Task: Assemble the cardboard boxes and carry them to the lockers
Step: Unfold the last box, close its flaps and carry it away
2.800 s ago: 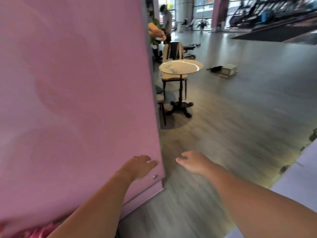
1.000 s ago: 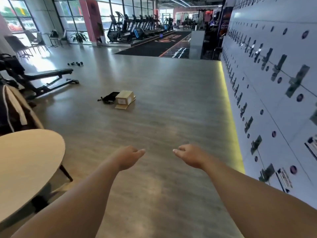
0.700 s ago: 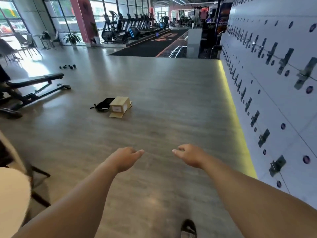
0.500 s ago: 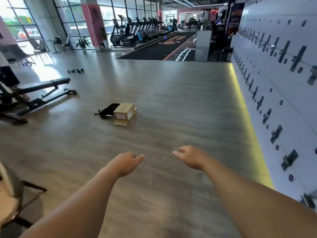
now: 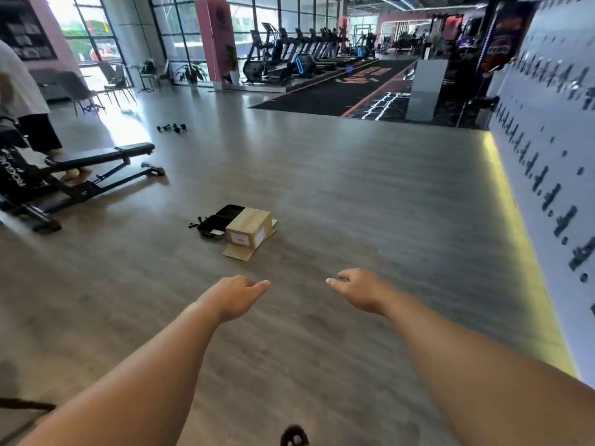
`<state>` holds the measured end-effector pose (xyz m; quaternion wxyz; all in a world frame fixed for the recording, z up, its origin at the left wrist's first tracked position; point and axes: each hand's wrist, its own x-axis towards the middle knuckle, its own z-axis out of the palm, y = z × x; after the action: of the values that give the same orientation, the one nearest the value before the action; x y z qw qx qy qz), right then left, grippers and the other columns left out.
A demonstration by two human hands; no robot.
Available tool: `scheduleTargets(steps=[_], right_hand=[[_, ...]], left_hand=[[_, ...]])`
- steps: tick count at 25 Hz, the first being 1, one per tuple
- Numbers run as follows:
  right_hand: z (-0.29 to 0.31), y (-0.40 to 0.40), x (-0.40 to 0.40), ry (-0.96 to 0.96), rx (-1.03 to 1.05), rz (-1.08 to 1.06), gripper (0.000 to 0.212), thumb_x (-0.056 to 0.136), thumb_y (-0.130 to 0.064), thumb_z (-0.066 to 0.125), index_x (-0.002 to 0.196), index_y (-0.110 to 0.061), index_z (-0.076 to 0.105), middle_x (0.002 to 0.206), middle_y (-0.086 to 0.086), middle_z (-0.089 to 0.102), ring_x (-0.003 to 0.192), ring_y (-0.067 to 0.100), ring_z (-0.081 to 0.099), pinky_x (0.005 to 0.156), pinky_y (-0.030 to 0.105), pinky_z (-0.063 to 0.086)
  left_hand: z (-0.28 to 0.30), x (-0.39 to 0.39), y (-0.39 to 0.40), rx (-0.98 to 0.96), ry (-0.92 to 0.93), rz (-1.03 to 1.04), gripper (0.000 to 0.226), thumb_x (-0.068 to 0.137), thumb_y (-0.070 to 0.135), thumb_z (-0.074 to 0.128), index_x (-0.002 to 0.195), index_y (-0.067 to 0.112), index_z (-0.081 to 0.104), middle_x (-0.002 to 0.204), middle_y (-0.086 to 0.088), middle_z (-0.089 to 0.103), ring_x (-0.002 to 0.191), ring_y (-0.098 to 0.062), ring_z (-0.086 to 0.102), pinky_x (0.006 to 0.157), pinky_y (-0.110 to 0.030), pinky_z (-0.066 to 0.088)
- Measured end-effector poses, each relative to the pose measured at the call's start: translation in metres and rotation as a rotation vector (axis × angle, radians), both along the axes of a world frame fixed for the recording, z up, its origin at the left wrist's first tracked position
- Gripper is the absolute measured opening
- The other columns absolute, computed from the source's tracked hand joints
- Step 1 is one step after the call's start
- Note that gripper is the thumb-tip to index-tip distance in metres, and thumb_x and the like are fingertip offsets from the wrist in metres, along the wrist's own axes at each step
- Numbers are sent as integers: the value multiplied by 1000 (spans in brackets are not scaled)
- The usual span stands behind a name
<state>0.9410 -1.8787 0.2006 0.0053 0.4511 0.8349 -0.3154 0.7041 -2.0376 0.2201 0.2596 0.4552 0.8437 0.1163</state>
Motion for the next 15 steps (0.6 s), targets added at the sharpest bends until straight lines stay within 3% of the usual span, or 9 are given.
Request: scheduleTargets(steps=[9, 15], right_hand=[[10, 234, -153, -39, -8, -4, 76, 93, -68, 48, 148, -15, 50, 154, 3, 49, 142, 24, 45, 115, 38, 37], [-22, 395, -261, -70, -31, 92, 74, 95, -66, 47, 149, -16, 48, 155, 3, 47, 143, 24, 44, 116, 37, 36]], left_hand=[[-2, -155, 238, 0, -15, -10, 65, 94, 70, 35, 130, 23, 64, 133, -4, 61, 122, -25, 54, 98, -36, 44], [-28, -247, 391, -37, -23, 41, 65, 95, 68, 36, 134, 23, 62, 138, -4, 59, 126, -24, 52, 102, -36, 43]])
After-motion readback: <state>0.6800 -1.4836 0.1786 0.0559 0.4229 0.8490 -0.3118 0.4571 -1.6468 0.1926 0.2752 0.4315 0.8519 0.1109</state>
